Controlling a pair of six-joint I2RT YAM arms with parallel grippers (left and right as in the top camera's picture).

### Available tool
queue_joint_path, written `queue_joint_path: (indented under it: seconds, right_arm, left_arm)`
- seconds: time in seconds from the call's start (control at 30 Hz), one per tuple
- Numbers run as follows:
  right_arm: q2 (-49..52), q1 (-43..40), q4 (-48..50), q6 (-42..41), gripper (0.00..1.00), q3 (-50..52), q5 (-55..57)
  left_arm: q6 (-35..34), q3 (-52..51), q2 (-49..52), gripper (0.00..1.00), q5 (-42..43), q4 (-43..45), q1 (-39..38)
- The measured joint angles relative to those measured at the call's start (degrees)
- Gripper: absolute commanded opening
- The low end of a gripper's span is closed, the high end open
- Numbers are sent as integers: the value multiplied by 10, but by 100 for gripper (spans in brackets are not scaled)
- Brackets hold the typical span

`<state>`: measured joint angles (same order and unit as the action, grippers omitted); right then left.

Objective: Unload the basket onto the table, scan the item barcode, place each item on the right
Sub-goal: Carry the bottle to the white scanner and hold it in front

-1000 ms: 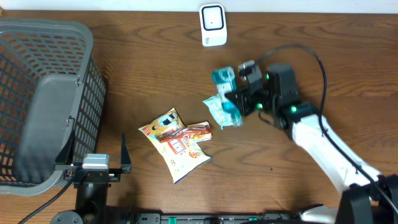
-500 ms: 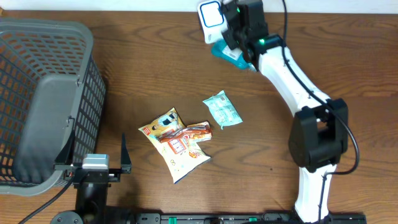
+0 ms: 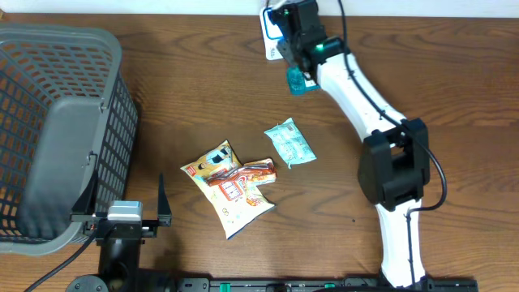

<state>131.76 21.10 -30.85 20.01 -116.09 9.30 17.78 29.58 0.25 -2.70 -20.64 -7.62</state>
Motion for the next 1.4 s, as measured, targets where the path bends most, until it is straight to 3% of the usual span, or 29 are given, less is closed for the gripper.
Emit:
queue_joint_path:
  seconds: [0.37,0.4,0.47,0.57,0.87,1.17,1.4]
  right_arm:
    - [10,-133,-15,-121,73,-3,-99]
    - [17,-137,-18,-146,83,-4,-102]
    - [31,-141,-28,-196,84,-5,-106]
    - [61,-142,-57,-321,99,-5,-108]
    - [75,-146,-90,-636,97,-5,-95]
    - [75,-139,-91,-720,99,-5,-87]
    - [76,-117,-106,-729,99,-5,-102]
  left_arm:
    - [0,0,0,100,0,0,0]
    - [0,0,0,100,0,0,0]
    - [0,0,0,100,0,0,0]
    - [0,0,0,100,0,0,0]
    - [0,0,0,100,0,0,0]
    - [0,0,0,100,0,0,0]
    - [0,0,0,100,0,0,0]
